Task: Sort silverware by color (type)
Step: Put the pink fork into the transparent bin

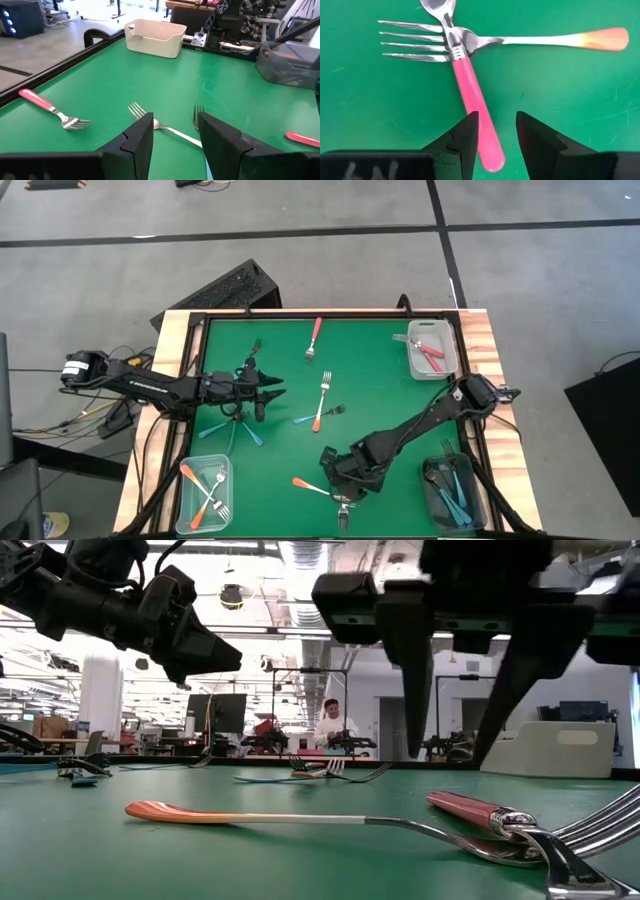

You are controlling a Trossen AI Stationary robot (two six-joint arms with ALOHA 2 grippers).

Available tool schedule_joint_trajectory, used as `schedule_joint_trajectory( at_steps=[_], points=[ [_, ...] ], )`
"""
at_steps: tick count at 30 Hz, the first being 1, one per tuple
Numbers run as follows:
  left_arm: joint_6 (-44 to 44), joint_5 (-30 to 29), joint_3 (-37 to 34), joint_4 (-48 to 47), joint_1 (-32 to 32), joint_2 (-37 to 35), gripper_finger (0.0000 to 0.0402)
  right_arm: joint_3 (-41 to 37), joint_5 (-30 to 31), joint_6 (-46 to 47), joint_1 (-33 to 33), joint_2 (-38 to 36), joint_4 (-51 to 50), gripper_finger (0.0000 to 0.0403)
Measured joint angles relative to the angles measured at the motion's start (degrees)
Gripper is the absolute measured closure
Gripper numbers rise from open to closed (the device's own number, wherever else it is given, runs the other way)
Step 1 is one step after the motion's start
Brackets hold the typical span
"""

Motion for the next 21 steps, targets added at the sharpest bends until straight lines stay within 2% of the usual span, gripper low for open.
schedule_joint_trajectory(
  at_steps=[5, 21],
  points=[
    [0.01, 0.0, 0.0, -0.5, 0.0, 0.0, 0.026, -0.06, -3.51, 1.26, -1.17, 0.0, -0.41, 0.0246],
    [0.68, -1.33, 0.0, -1.4, 0.02, 0.0, 0.026, -5.95, -6.08, -0.16, -2.03, 0.0, 6.19, 0.0246]
  ],
)
